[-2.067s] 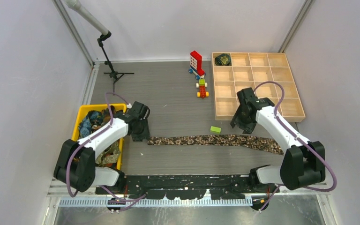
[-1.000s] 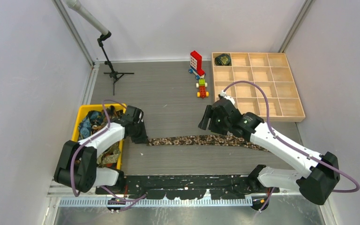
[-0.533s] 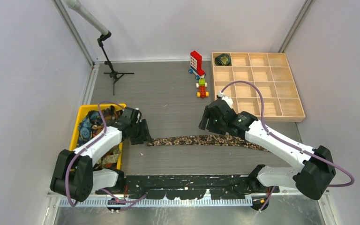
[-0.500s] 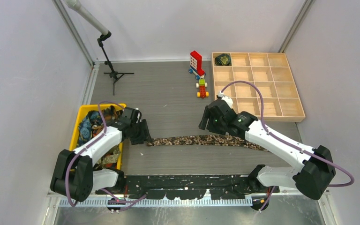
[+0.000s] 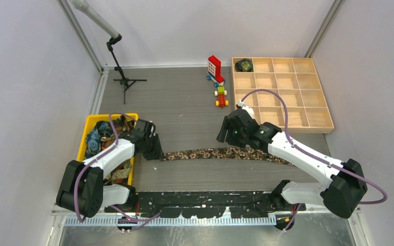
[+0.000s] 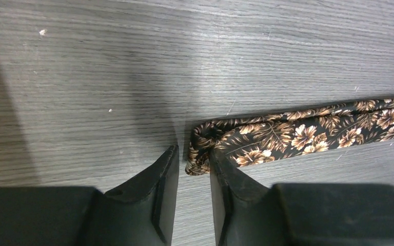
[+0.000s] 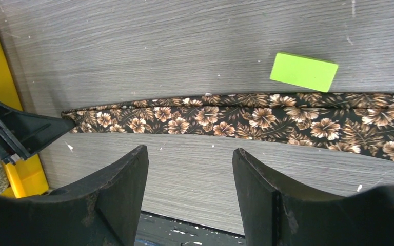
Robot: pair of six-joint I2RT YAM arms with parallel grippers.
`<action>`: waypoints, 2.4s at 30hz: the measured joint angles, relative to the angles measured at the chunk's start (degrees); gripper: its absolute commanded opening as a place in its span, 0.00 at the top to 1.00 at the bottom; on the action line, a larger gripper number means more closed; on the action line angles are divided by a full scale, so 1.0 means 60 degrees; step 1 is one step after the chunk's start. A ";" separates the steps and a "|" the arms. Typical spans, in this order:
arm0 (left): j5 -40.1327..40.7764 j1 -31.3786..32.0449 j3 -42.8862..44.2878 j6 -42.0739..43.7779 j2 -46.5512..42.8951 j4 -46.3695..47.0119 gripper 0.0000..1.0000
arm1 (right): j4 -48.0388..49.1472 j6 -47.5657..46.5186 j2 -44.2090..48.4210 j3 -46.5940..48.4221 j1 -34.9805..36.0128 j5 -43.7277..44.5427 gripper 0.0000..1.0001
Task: Roll the ties
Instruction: Roll the tie at the center of the board.
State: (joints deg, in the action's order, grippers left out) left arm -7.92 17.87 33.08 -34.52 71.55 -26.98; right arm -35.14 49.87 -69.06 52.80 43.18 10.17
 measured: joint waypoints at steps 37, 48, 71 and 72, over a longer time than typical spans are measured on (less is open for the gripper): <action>-0.0280 0.0000 -0.0761 -0.0663 -0.1319 -0.0062 0.67 | 0.1781 0.0477 -0.2732 0.1118 0.2000 -0.1045 0.38; -0.0441 -0.0004 -0.1071 -0.0758 -0.1315 0.0780 0.73 | 0.1807 0.0474 -0.3020 0.1253 0.2036 -0.1166 0.38; -0.0612 -0.0040 -0.0776 -0.0761 -0.1577 0.0772 1.00 | 0.3067 0.1137 -0.5388 0.2397 0.2728 -0.1971 0.80; -0.0616 -0.0040 -0.0721 -0.0783 -0.1628 0.0699 1.00 | 0.3228 0.1217 -0.5632 0.2535 0.2783 -0.2051 0.84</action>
State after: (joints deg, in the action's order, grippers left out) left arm -11.62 17.63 28.75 -39.22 61.78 -22.79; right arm -15.77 57.17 -102.85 68.01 59.88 -2.13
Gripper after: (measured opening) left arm 0.017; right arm 0.255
